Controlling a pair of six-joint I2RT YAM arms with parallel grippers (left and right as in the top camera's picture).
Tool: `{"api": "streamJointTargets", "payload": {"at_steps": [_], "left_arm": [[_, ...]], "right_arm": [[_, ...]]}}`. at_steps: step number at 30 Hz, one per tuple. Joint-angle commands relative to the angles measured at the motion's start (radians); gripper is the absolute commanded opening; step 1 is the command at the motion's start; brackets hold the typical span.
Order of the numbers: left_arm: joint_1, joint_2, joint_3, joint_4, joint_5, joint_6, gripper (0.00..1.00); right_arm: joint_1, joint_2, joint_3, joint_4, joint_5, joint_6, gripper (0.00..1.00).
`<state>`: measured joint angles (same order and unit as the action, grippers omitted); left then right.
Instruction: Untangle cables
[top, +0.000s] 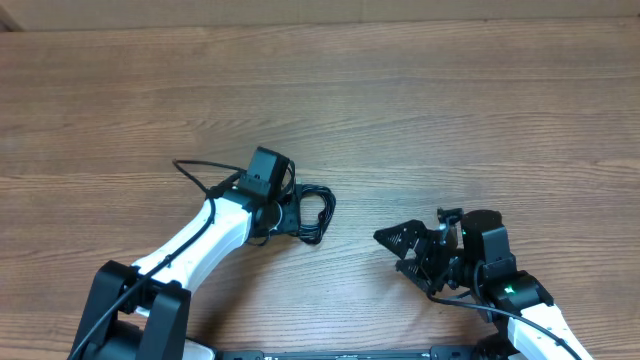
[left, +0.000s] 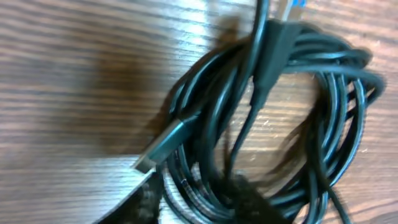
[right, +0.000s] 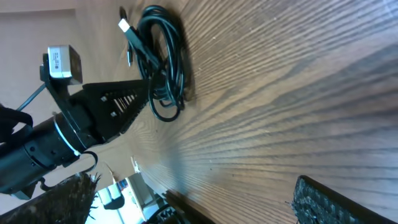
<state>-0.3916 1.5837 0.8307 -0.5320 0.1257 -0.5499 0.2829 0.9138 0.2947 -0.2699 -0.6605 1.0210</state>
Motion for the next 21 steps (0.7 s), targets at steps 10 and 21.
{"api": "streamJointTargets", "payload": {"at_steps": [10, 21], "left_arm": [[-0.001, -0.009, 0.006, -0.059, 0.082, -0.192, 0.04], [-0.002, -0.015, 0.251, -0.422, 0.081, -0.499, 0.04]], "right_arm": [[0.003, -0.003, 0.001, -0.009, -0.064, 0.004, 1.00], [0.079, -0.003, 0.001, 0.074, -0.111, -0.024, 1.00]]}}
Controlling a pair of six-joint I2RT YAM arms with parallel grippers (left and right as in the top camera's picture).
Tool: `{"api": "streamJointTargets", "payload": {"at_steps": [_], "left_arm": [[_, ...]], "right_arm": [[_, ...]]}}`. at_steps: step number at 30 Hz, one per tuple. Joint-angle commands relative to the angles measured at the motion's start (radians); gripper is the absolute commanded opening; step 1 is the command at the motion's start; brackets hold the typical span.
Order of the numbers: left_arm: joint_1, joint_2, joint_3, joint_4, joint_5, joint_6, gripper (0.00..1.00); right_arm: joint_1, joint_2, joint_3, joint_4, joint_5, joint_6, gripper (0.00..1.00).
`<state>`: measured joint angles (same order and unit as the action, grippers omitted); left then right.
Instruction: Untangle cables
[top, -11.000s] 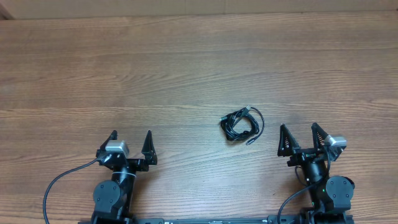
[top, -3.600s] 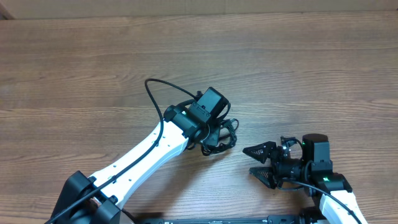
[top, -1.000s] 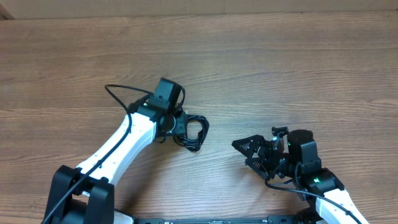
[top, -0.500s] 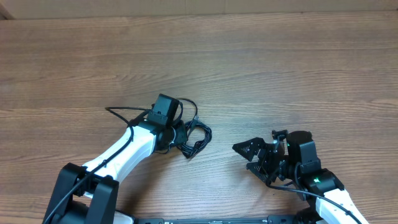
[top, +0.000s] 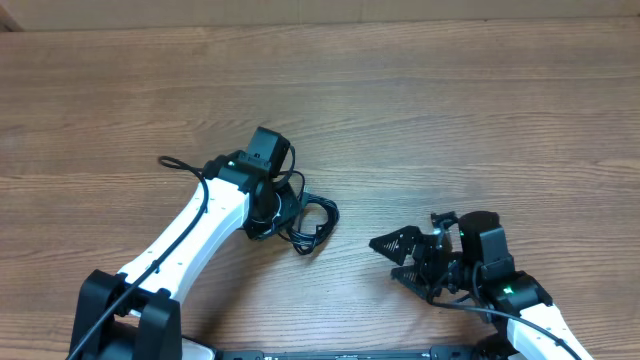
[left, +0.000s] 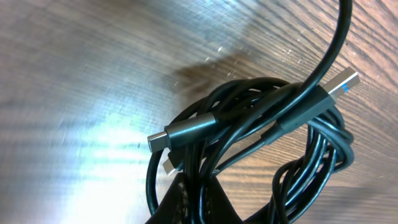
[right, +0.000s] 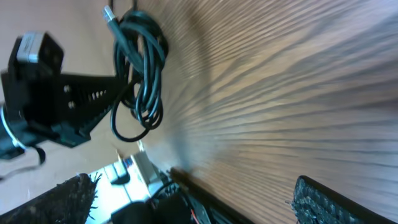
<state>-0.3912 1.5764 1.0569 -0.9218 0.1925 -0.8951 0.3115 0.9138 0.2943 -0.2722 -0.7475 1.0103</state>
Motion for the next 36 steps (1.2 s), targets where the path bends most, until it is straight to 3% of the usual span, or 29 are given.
{"api": "streamJointTargets", "payload": {"at_steps": [1, 4, 10, 13, 19, 24, 34, 36], "left_arm": [[-0.002, -0.008, 0.025, -0.045, 0.013, -0.178, 0.04], [-0.002, -0.008, 0.025, -0.080, 0.007, -0.233, 0.04], [-0.002, -0.008, 0.025, -0.071, 0.008, -0.322, 0.04], [-0.002, -0.008, 0.025, -0.065, 0.013, -0.339, 0.04], [-0.002, -0.008, 0.025, -0.065, 0.080, -0.344, 0.04], [-0.002, -0.008, 0.025, -0.069, 0.207, -0.370, 0.04], [-0.033, -0.008, 0.025, -0.096, 0.412, -0.360, 0.04], [-0.047, -0.008, 0.025, -0.097, 0.430, -0.351, 0.04]], "right_arm": [[0.074, -0.003, 0.002, 0.135, -0.021, 0.003, 1.00], [0.175, -0.003, 0.002, 0.307, 0.064, 0.060, 0.97], [0.357, 0.023, 0.002, 0.319, 0.356, 0.137, 0.81], [0.450, 0.066, 0.002, 0.344, 0.470, 0.174, 0.80], [0.610, 0.209, 0.002, 0.558, 0.620, 0.198, 0.75], [0.618, 0.323, 0.002, 0.566, 0.688, 0.267, 0.52], [0.618, 0.332, 0.002, 0.561, 0.859, 0.276, 0.52], [0.618, 0.332, 0.002, 0.562, 0.887, 0.277, 0.49]]}}
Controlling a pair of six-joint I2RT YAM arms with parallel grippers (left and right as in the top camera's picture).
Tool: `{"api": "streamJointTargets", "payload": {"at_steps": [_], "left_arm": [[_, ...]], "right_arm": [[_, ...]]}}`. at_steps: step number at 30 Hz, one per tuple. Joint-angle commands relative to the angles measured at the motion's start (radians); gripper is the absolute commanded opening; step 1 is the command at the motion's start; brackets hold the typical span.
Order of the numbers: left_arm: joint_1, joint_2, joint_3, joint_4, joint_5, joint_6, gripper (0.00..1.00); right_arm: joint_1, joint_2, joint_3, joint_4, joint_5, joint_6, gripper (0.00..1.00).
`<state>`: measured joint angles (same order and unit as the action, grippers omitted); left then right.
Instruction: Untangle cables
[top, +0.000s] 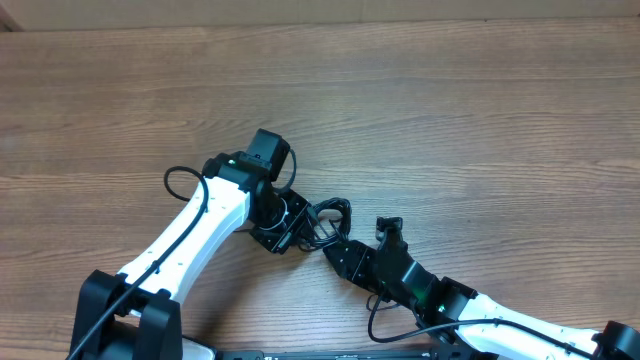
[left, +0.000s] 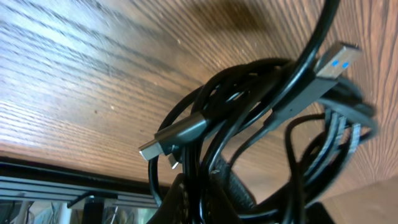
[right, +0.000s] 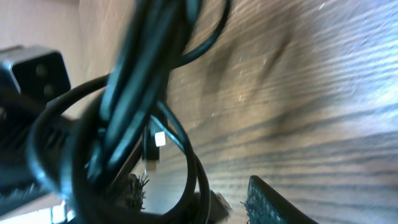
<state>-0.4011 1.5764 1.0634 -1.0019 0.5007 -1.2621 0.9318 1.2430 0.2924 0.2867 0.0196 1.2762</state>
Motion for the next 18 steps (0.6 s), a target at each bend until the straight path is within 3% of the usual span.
{"api": "streamJointTargets", "payload": {"at_steps": [1, 2, 3, 6, 13, 18], "left_arm": [[-0.042, -0.008, 0.019, -0.016, 0.143, 0.037, 0.04], [-0.043, -0.008, 0.019, -0.015, 0.158, 0.052, 0.04], [-0.043, -0.008, 0.019, -0.015, 0.171, 0.078, 0.04], [-0.038, -0.008, 0.019, -0.015, 0.170, 0.149, 0.04], [0.022, -0.008, 0.019, 0.014, 0.160, 0.242, 0.04], [0.109, -0.008, 0.019, 0.065, 0.095, 0.327, 0.04]], "right_arm": [[-0.003, 0.003, 0.004, 0.006, 0.122, 0.011, 0.41], [-0.003, 0.003, 0.004, 0.008, 0.122, 0.011, 0.37], [-0.003, 0.003, 0.004, 0.012, 0.115, 0.010, 0.24], [-0.003, 0.003, 0.004, 0.014, 0.106, 0.002, 0.04], [-0.003, 0.003, 0.004, 0.032, -0.089, -0.251, 0.04], [-0.013, -0.007, 0.004, -0.001, -0.340, -0.276, 0.04]]}}
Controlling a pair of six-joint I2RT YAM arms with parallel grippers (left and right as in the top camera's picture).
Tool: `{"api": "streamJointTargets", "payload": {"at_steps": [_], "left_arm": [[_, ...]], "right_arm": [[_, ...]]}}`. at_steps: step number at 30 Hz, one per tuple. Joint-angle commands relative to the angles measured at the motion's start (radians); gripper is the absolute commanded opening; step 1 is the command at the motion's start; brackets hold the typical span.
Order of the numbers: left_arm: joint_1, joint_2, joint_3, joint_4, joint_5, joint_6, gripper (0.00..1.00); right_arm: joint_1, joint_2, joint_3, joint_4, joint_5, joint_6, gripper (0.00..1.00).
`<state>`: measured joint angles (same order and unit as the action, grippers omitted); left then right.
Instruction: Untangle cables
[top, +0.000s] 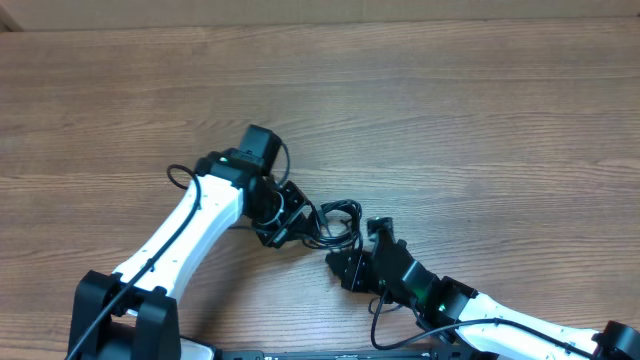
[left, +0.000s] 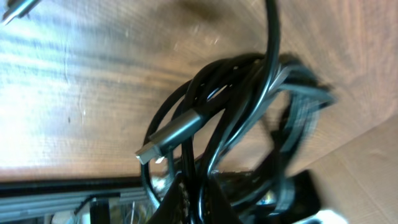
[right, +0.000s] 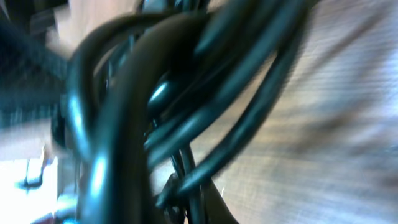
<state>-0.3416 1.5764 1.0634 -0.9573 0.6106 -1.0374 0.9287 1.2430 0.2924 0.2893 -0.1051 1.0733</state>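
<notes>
A tangled bundle of black cables (top: 335, 218) hangs between my two grippers just above the wooden table (top: 450, 120). My left gripper (top: 290, 222) grips it from the left. In the left wrist view the left gripper (left: 198, 198) is shut on a few strands, and a silver USB plug (left: 171, 134) sticks out of the loops (left: 249, 106). From below right, my right gripper (top: 345, 262) meets the bundle. The right wrist view is blurred and filled with cable loops (right: 155, 99), and the right gripper (right: 205, 199) is closed on strands.
A loose loop of the left arm's own black cable (top: 178, 178) stands out beside its white link (top: 190, 225). The right arm's white link (top: 500, 315) runs along the front edge toward the lower right.
My right gripper, open beside the bundle before, is now closed on some of its strands. The left gripper has turned and the bundle has shifted slightly right.
First my left gripper was at the bundle lying on the table, with the right gripper open far to the right. Then the left held the bundle up. The right arm was then at the bundle, open, and now both grippers grip it.
</notes>
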Motion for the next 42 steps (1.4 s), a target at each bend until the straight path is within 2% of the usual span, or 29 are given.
{"api": "streamJointTargets", "payload": {"at_steps": [1, 5, 9, 13, 21, 25, 27, 29, 30, 32, 39, 42], "left_arm": [[0.062, -0.008, 0.019, 0.023, -0.039, 0.122, 0.04], [0.095, -0.008, 0.019, 0.024, -0.171, 0.188, 0.04], [0.092, -0.008, 0.019, 0.023, -0.264, 0.224, 0.04], [0.078, -0.008, 0.019, 0.023, -0.280, 0.252, 0.04], [0.072, -0.008, 0.019, -0.020, -0.281, 0.398, 0.04], [0.072, -0.008, 0.019, -0.041, -0.278, 0.437, 0.04], [0.072, -0.008, 0.019, -0.042, -0.276, 0.439, 0.04], [0.072, -0.008, 0.019, -0.045, -0.251, 0.476, 0.04], [0.072, -0.008, 0.019, -0.044, -0.222, 0.530, 0.04], [0.072, -0.008, 0.019, -0.045, -0.217, 0.562, 0.04], [0.072, -0.008, 0.019, -0.045, -0.217, 0.562, 0.04], [0.072, -0.008, 0.019, -0.045, -0.190, 0.565, 0.04]], "right_arm": [[-0.017, -0.014, 0.004, -0.003, -0.283, -0.093, 0.04], [-0.076, -0.062, 0.004, -0.006, -0.600, -0.140, 0.04], [-0.183, -0.130, 0.004, 0.009, -0.781, -0.140, 0.04], [-0.335, -0.211, 0.004, 0.049, -0.885, -0.140, 0.04], [-0.668, -0.253, 0.004, 0.038, -0.882, -0.164, 0.04], [-0.782, -0.253, 0.003, -0.088, -0.736, -0.166, 0.04], [-0.805, -0.253, 0.003, -0.175, -0.633, -0.167, 0.04], [-0.814, -0.253, 0.003, -0.246, -0.533, -0.216, 0.10], [-0.814, -0.253, 0.003, -0.251, -0.524, -0.272, 0.12], [-0.814, -0.253, 0.003, -0.259, -0.524, -0.287, 0.14], [-0.814, -0.253, 0.003, -0.315, -0.523, -0.319, 0.18], [-0.814, -0.253, 0.004, -0.326, -0.457, -0.323, 0.19]]}}
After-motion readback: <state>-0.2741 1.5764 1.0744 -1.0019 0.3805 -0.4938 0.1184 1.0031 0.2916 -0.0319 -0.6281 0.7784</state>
